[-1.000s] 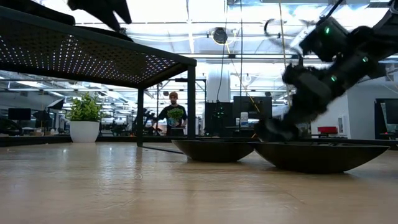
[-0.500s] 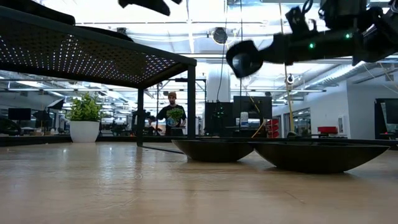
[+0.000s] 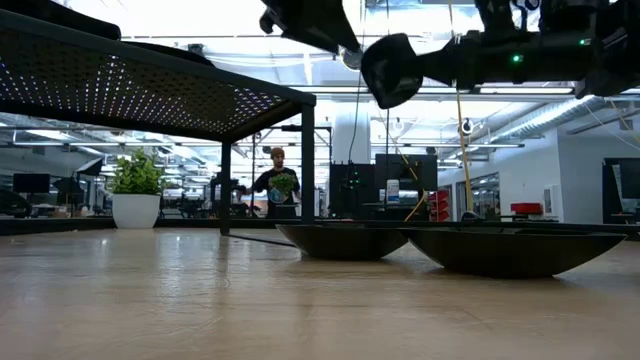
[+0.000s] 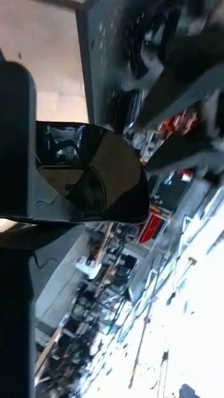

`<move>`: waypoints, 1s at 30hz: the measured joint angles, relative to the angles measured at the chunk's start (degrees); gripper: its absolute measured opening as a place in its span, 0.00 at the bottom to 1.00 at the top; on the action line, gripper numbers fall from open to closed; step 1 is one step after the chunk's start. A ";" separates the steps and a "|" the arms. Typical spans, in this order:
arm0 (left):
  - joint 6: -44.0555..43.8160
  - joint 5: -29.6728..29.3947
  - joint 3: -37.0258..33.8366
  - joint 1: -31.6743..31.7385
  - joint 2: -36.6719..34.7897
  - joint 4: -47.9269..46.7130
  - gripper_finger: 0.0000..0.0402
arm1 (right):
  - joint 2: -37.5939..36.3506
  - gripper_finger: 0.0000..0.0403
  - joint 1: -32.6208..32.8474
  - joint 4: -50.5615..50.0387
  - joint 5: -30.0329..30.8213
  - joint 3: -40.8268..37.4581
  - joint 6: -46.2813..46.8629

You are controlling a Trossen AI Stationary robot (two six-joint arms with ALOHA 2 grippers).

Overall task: Pick & Place Mini shaped plates
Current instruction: Stack the leaf-shaped plate on top of the leaf-shaped plate on the shelf

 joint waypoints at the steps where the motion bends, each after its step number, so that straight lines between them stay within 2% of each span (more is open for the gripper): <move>1: 0.37 -0.05 0.00 0.26 0.32 0.21 0.53 | 0.47 0.00 0.61 0.99 -0.06 0.01 -0.49; 9: 0.71 0.06 0.01 1.09 1.20 1.53 0.53 | 5.42 0.00 2.17 10.05 0.03 0.14 -5.09; 16: -1.24 1.30 0.00 -0.02 1.18 -0.25 0.53 | 8.88 0.00 2.18 9.58 -0.10 2.22 -5.38; 22: -0.82 -4.73 0.07 -2.75 -0.87 -3.60 0.53 | 9.12 0.00 2.17 8.41 -0.01 2.48 -6.65; 30: -2.61 -2.74 0.04 -4.33 -1.22 -1.94 0.53 | 9.10 0.00 2.15 10.18 -1.71 2.48 -4.52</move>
